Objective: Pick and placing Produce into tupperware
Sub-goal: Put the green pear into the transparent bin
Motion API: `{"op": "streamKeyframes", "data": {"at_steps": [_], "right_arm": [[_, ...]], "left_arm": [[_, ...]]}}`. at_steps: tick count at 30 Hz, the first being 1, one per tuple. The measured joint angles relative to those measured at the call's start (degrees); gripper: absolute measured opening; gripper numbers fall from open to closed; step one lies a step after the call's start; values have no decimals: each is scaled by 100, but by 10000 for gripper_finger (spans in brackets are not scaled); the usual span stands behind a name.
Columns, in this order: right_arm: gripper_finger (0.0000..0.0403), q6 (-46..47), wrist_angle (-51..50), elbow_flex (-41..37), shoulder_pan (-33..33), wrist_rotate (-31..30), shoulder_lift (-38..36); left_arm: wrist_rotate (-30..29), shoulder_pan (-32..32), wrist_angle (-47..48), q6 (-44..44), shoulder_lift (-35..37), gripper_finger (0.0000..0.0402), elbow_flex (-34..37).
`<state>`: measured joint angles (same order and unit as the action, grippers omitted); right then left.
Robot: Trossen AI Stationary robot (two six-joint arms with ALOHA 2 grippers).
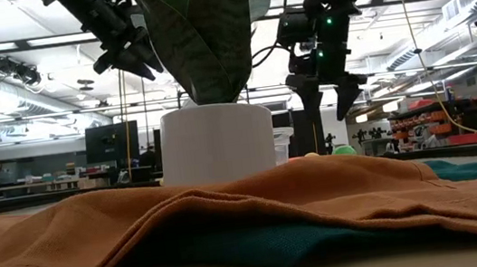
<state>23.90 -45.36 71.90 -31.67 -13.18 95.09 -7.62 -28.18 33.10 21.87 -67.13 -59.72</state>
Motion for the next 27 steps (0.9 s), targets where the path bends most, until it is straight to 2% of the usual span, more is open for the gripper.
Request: {"op": "streamKeyframes", "data": {"at_steps": [11,27], "right_arm": [[375,46,41,-12,-400,281,0],[373,-9,19,-13,-626,612,186]], "left_arm": [[1,2,5,0,0,150,0],[1,7,21,4,0,152,0]]}}
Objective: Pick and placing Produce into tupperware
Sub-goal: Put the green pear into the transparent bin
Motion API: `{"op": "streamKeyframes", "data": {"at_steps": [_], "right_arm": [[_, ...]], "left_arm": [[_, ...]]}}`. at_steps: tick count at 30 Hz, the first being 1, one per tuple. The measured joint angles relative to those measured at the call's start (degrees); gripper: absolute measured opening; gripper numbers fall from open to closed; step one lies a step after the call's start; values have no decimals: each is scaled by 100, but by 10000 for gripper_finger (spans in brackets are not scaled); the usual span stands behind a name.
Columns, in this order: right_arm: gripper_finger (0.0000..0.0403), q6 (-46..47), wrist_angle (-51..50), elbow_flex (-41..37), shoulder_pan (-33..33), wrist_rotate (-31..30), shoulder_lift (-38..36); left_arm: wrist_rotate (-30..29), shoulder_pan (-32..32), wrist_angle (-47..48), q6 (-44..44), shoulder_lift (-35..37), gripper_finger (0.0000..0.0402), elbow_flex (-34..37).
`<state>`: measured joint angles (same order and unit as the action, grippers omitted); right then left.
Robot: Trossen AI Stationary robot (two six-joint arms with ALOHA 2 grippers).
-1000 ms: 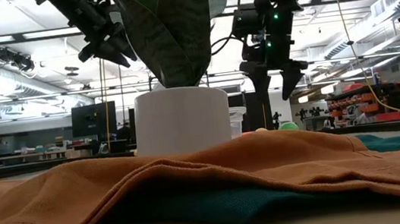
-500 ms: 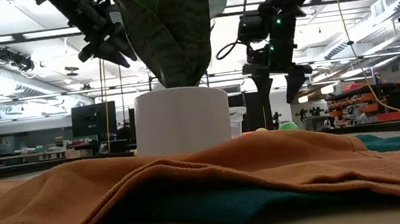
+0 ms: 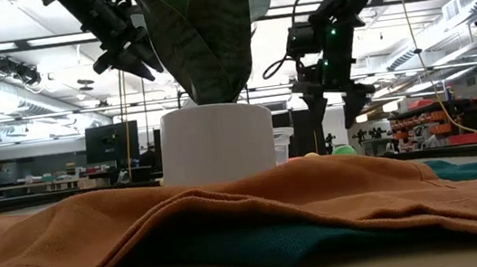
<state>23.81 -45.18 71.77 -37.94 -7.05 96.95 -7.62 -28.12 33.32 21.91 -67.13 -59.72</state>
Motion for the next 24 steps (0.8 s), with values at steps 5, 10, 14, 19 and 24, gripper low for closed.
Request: {"op": "streamKeyframes", "data": {"at_steps": [5,10,14,19,24], "right_arm": [[373,9,1,0,100,22,88],[373,10,47,0,151,16,89],[375,-28,74,0,142,19,89],[384,-154,90,1,45,51,123],[387,-161,24,0,-93,267,392]], "left_arm": [[0,45,25,38,2,154,0],[2,117,104,43,2,162,0],[6,140,107,68,2,161,0],[2,138,108,151,2,164,0],[2,136,108,154,2,167,0]]}}
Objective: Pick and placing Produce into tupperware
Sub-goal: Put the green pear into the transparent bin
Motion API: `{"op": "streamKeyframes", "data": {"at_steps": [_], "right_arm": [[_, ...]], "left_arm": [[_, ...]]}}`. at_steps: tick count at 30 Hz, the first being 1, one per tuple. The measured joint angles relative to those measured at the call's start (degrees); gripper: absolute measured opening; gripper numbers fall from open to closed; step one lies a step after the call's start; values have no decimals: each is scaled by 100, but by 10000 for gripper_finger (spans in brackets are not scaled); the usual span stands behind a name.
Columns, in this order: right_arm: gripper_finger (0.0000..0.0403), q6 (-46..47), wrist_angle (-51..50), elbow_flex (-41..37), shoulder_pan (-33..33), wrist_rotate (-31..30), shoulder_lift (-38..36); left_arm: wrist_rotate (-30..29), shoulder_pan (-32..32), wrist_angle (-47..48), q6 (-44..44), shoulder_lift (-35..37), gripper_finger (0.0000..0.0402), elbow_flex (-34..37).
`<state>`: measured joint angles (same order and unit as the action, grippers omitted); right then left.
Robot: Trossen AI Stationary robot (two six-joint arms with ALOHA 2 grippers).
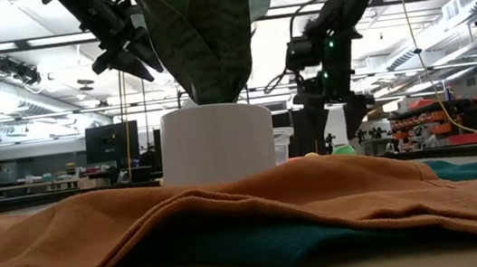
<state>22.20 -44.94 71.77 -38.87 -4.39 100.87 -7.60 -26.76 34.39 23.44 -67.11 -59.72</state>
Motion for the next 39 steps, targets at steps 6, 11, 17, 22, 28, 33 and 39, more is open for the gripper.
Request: {"op": "streamKeyframes", "data": {"at_steps": [6,11,17,22,28,33,39], "right_arm": [[384,-132,-69,0,81,267,248],[380,-127,-117,0,117,451,436],[380,-163,-200,0,125,506,593],[380,-184,-261,0,138,536,756],[372,-186,-249,0,157,556,786],[355,-184,-248,0,153,556,768],[333,-173,-235,0,157,556,766]], "left_arm": [[0,0,8,11,0,167,0],[-1,0,20,62,0,167,0],[-2,0,18,105,0,167,0],[-2,0,17,103,0,167,0],[-2,0,17,108,0,165,0],[-2,0,17,107,0,167,0],[-2,0,17,107,0,163,0]]}}
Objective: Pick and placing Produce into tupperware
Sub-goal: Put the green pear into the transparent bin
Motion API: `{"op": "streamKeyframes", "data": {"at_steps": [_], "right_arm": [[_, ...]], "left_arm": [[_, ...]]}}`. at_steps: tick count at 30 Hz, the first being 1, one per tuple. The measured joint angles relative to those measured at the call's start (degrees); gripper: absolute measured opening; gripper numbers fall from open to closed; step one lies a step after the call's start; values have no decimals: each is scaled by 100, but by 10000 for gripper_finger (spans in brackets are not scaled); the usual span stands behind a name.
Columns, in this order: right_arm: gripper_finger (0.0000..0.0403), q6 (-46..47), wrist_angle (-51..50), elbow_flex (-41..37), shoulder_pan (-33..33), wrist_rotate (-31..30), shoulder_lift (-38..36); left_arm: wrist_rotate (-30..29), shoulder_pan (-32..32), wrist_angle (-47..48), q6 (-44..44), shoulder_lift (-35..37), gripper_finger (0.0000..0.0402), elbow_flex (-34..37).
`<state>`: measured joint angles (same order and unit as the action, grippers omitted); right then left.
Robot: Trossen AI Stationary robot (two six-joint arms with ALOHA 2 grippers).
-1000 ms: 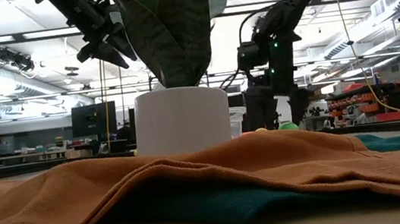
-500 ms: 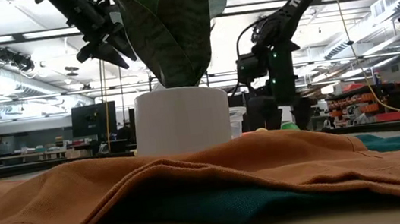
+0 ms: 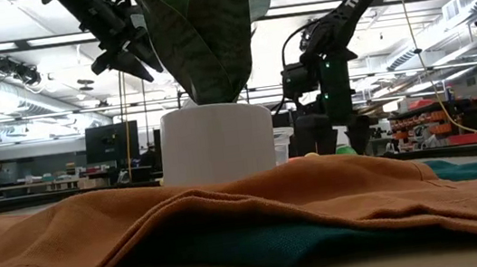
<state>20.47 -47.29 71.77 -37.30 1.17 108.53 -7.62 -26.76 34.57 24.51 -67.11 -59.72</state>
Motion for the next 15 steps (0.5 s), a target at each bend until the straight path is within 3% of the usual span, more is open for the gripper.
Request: {"op": "streamKeyframes", "data": {"at_steps": [15], "right_arm": [[289,35,35,0,-1,0,0]], "left_arm": [[0,0,0,33,0,165,0]]}}
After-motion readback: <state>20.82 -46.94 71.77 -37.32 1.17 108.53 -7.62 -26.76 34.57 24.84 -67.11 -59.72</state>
